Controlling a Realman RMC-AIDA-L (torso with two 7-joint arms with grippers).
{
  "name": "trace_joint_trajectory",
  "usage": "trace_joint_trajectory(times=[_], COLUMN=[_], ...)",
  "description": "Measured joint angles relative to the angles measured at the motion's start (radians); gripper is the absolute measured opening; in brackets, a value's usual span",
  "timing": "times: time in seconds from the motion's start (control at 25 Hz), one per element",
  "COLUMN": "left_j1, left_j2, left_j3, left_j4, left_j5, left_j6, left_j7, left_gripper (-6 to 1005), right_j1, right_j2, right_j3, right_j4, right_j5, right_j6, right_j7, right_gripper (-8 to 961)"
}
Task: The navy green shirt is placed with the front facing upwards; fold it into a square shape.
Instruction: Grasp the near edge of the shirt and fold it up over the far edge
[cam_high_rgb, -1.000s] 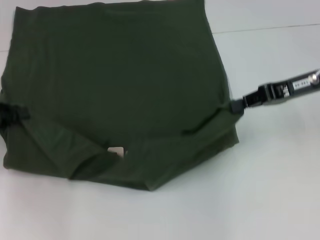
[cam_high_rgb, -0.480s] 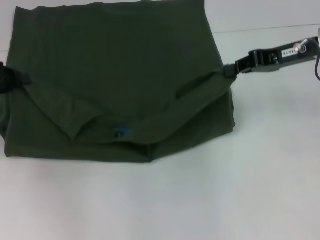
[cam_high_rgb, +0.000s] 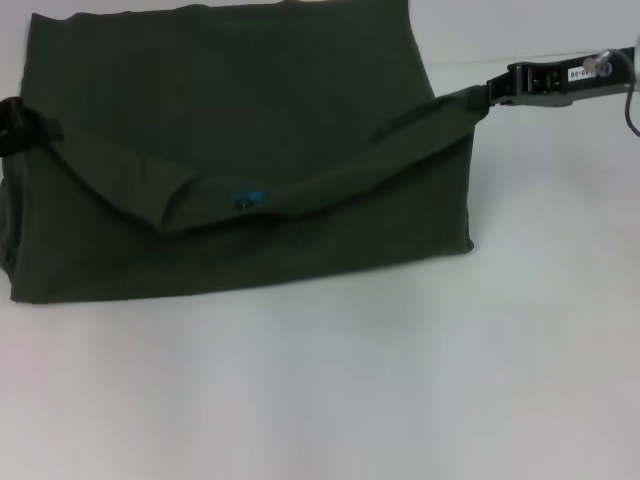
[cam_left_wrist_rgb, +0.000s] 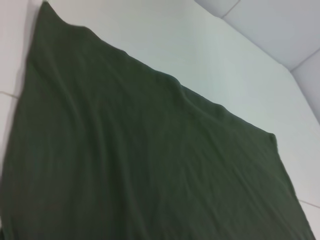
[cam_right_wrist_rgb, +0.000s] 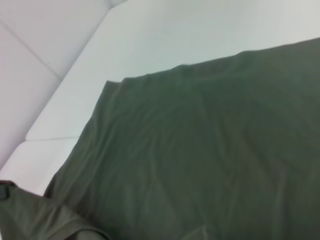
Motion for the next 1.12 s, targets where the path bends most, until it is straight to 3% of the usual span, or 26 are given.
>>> trace_joint_trajectory(times=[0.28, 0.6, 0.92, 1.12], left_j1=[-0.025, -0.062, -0.065, -0.056], left_j2=[-0.006, -0.014, -0.036, -0.040], left_j3=[0.038, 0.153, 0.253, 0.256], left_j4=[-0.003, -0.003, 0.001, 0.001], left_j5=[0.000, -0.002, 0.005, 0.006], left_j6=[-0.088, -0.210, -0.313, -0.334], left_j7=[0.010, 0.013, 0.005, 0.004], left_gripper=[24, 25, 24, 25], right_j1=[0.006, 0.019, 0.020, 0.026], right_j2=[0.010, 0.022, 0.071, 0.078], right_j3=[-0.021, -0.040, -0.177, -0.231], right_j4=[0.005, 0.005, 0.008, 0.021], right_j5=[0.001, 0.000, -0.002, -0.005], right_j6=[0.106, 0.229, 0.427, 0.494], right_j7=[0.000, -0.009, -0.012, -0.009], right_gripper=[43, 46, 49, 50])
